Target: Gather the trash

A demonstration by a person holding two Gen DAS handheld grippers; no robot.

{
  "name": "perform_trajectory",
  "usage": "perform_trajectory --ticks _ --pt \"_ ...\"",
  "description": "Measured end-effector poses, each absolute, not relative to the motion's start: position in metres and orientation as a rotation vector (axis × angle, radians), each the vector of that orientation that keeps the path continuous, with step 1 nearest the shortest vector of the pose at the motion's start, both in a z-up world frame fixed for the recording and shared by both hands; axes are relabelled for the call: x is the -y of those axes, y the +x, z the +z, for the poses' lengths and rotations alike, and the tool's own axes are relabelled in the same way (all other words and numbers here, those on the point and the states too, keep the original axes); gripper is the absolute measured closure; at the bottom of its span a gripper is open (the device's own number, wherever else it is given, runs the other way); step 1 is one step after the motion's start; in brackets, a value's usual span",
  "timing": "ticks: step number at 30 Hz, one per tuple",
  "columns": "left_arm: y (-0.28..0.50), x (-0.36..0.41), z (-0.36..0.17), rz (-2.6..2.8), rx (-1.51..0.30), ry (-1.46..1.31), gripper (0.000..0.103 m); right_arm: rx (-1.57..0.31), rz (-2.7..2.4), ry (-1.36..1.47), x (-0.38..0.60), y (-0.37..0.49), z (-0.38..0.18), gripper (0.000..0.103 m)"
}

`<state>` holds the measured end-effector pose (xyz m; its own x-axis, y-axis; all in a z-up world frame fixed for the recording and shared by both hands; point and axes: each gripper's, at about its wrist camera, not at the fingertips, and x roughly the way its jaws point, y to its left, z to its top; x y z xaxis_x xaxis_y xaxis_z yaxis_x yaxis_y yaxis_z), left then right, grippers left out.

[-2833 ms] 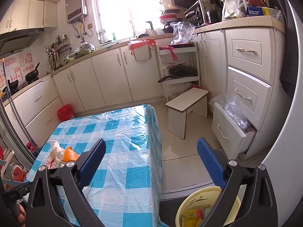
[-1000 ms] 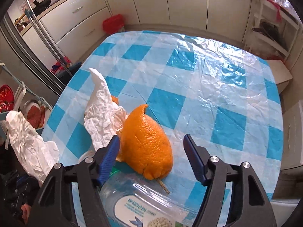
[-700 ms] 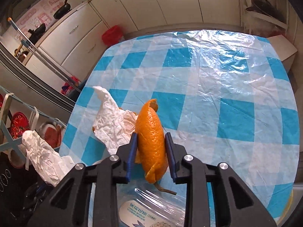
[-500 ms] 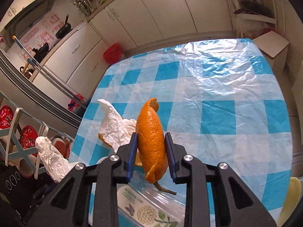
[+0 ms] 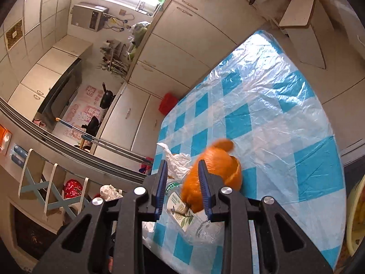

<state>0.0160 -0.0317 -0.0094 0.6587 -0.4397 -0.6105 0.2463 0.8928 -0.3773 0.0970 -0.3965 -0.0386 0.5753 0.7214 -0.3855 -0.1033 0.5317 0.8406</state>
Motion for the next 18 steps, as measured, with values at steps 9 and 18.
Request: perform_trajectory --ticks 9,18 --pt "0.011 0.042 -0.006 -0.401 -0.761 -0.247 0.094 -0.878 0.446 0.626 0.382 0.090 -0.035 0.046" --pt "0.016 0.032 -0.013 -0.386 -0.770 -0.269 0.094 -0.876 0.305 0.508 0.383 0.107 -0.040 0.039"
